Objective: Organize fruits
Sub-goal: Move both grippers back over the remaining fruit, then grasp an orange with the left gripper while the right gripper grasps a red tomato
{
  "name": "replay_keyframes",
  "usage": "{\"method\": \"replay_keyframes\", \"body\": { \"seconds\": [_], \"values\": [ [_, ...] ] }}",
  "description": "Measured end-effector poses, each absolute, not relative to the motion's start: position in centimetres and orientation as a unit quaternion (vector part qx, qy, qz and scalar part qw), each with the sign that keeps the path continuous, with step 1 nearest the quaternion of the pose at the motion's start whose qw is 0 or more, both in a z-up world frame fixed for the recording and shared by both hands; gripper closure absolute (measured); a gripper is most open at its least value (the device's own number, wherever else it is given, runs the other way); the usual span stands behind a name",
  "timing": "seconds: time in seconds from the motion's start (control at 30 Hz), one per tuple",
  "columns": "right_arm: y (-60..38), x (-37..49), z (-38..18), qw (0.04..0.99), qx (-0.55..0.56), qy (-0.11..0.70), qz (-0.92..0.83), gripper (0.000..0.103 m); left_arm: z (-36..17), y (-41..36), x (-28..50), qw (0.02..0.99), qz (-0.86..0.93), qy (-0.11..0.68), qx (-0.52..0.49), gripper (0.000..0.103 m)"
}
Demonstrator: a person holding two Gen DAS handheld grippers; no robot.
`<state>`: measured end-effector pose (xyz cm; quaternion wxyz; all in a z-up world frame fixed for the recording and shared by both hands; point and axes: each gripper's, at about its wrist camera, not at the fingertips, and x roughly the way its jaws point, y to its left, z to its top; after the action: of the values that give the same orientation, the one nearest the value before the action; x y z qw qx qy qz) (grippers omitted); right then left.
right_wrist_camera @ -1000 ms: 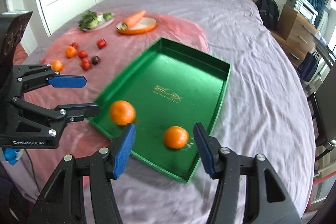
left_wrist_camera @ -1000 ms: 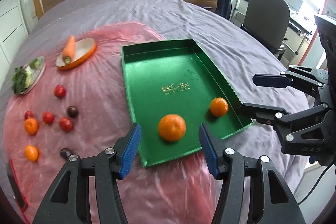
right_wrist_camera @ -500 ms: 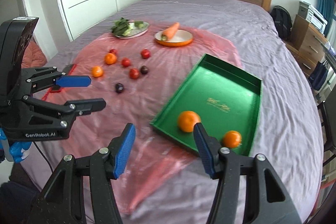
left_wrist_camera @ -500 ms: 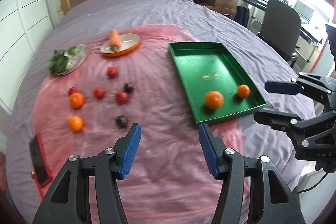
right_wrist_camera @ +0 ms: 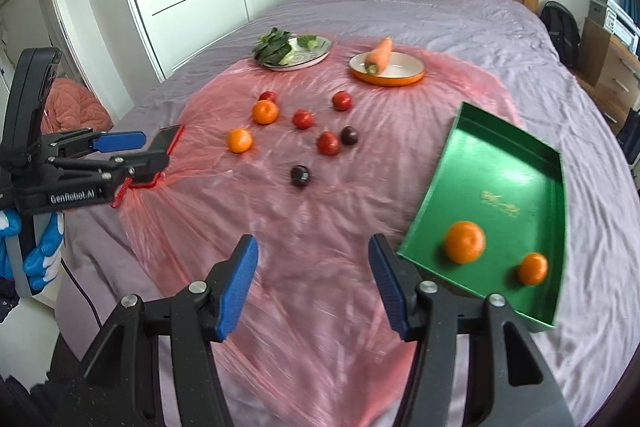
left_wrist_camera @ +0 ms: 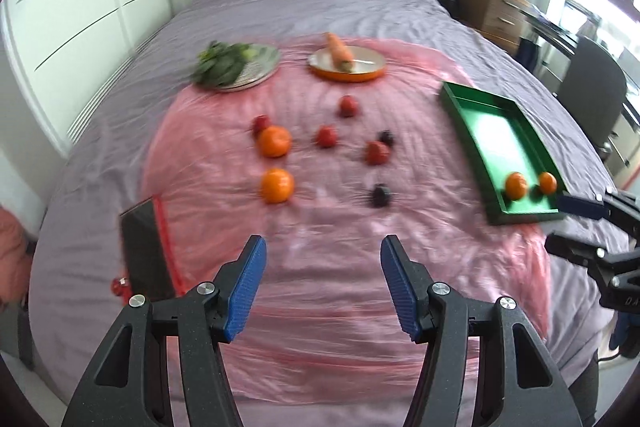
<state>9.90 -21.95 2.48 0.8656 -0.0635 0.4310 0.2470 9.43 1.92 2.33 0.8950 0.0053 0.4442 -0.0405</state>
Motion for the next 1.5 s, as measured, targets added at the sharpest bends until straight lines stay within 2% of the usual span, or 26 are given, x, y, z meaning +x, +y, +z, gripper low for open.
{"method": "replay_keyframes", "body": {
  "seconds": [0.4, 0.93, 1.07, 1.1, 1.23, 1.5],
  "values": [
    [-17.4, 14.1, -1.0, 0.852, -0.045, 0.453, 0.259, 0.008, -0.4, 7.8, 14.0, 0.886, -0.016, 0.462, -0.042, 0.049],
    [-15.4, 23.6, -6.1, 0.846, 0.005, 0.469, 0.255, 0.009, -6.0, 7.6, 26.3, 0.866, -0.022, 0.494, -0.075, 0.049],
    [-14.9, 25.8, -7.0, 0.846, 0.015, 0.468, 0.253, 0.015, -7.6, 7.9, 28.3, 0.861, -0.019, 0.502, -0.077, 0.049],
    [-14.8, 26.4, -7.3, 0.845, 0.018, 0.47, 0.254, 0.02, -7.9, 7.8, 28.6, 0.861, -0.018, 0.503, -0.076, 0.049],
    [-14.5, 28.0, -8.5, 0.841, 0.029, 0.478, 0.251, 0.03, -8.7, 7.9, 30.0, 0.859, -0.02, 0.506, -0.075, 0.049],
    [-14.3, 30.0, -9.9, 0.837, 0.033, 0.488, 0.246, 0.033, -9.9, 7.0, 31.7, 0.856, -0.022, 0.513, -0.06, 0.049]
  ]
}}
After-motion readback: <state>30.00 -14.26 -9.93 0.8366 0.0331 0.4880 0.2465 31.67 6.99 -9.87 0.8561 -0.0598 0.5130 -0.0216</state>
